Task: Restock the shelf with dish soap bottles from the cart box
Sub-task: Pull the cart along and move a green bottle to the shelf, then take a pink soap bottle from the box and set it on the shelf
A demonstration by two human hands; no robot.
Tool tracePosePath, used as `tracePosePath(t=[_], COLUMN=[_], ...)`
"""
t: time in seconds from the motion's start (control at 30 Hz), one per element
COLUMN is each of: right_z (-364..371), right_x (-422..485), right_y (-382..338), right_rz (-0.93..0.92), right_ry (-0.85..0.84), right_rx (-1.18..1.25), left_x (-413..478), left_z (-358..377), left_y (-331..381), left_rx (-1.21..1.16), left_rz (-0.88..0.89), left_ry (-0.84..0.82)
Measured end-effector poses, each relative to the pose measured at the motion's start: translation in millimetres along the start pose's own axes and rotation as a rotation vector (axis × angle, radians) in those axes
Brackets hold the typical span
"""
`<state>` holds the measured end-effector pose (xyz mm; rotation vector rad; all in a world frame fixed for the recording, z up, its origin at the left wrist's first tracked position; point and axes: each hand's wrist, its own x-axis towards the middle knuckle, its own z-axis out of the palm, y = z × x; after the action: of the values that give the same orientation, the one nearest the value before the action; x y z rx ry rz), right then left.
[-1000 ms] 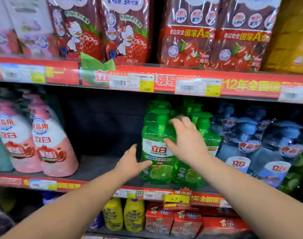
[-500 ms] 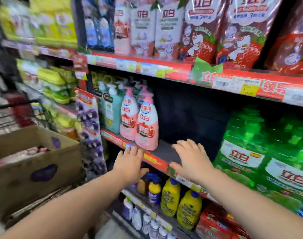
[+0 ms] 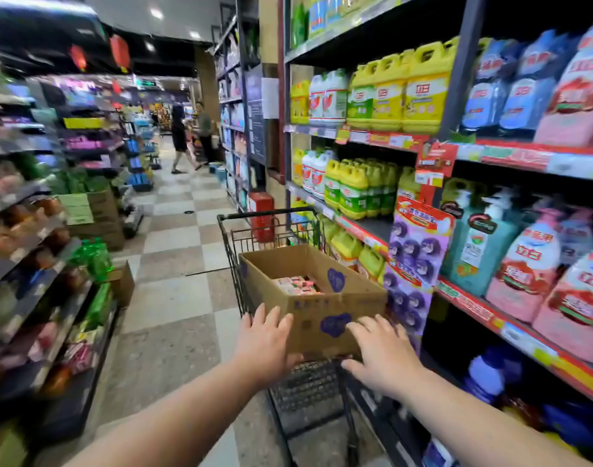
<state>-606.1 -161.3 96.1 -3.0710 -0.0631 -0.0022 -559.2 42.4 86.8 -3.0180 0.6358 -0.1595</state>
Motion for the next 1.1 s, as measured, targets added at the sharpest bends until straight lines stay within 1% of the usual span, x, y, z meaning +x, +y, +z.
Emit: tracePosePath(t=[0.13,0.23,0.37,0.53,0.7,0.8,0.9,1.0,1.1], right_z=[10.4,13.6,14.8,17.1,32.8,39.5,46.3,52.8,59.9], right_x=[34.6,56.8,96.1,162.7,252.1,307.3,352.0,388.0,408.3], right_y=[-70.7,-99.5,-119.3,-141.0,-163.7,-159.7,-141.0,-111.8,-79.4], right_rz=[-0.086,-0.122,-0.151,-0.189,-0.245,-0.227,-0.184,-0.116,-0.035], right_ry=[-0.037,-0.075,-0.105,-0.069,-0.071,-0.087,-0.097,-0.127,-0.174], right_rx=[-0.009,-0.037,-0.062,-0.072,-0.041,-0.016,-0.018,-0.025,-0.048], left_x=[-17.5,-19.5,-10.3,20.0,88.0,143.2,195.5,241.1,277.6], left_z=[0.5,5.8,19.3,30.4,39.1,43.1,49.9,63.4,80.8], left_y=[-72.4,-107.3,-140.7,-177.8,-225.9,-247.8,-256.8,-254.7,-244.6], left_rx=[0.003,-0.007,-0.027,-0.032,-0.009,-0.003,-0.019,-0.064,-0.074], left_rz=[-0.081,-0.136,-0.194,-0.222,-0.247,-0.232,-0.21,-0.176,-0.104], left_ry=[0.034,0.043,0.008,-0.019,-0.033,-0.055,-0.074,-0.091,-0.12])
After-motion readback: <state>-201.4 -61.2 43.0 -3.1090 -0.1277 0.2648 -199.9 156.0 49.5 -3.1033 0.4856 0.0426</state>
